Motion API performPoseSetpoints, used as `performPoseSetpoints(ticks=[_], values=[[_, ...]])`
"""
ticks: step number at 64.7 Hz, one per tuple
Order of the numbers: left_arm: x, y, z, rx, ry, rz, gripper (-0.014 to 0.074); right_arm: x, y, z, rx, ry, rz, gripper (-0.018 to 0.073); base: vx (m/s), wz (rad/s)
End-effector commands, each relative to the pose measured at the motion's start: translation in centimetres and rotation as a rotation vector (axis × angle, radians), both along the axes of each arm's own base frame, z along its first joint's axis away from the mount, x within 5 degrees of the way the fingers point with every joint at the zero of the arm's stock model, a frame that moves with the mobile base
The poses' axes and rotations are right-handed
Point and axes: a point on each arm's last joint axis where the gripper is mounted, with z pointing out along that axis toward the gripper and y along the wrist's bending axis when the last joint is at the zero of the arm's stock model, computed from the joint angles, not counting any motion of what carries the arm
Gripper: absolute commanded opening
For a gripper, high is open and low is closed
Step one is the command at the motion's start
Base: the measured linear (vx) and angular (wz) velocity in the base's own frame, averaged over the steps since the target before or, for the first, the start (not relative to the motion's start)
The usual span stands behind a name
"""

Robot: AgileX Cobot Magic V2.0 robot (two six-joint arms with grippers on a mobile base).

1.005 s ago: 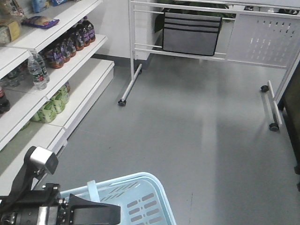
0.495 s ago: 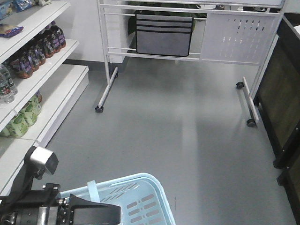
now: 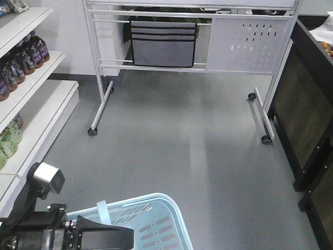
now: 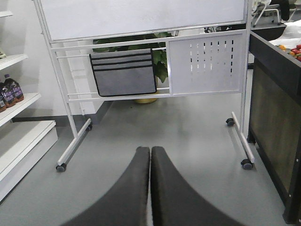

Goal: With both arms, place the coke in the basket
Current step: 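Drive the base past the whiteboard stand carrying the basket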

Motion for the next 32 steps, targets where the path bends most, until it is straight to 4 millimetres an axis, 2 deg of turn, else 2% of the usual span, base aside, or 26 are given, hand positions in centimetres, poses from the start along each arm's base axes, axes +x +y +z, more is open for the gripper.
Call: performPoseSetpoints(ticks=[1,32], values=[[-1.08,-0.26,2.64,-0.21,-0.037,-0.121,-0.0007,-0.03,-0.06,0.23,-0.007,-0.073,-0.008,-0.0005,0.18,-0.14],[-1.08,-0.26,2.64,-0.21,-0.037,-0.121,-0.0007,-0.03,-0.06,0.23,-0.007,-0.073,-0.008,-0.0005,0.19,-0.14]])
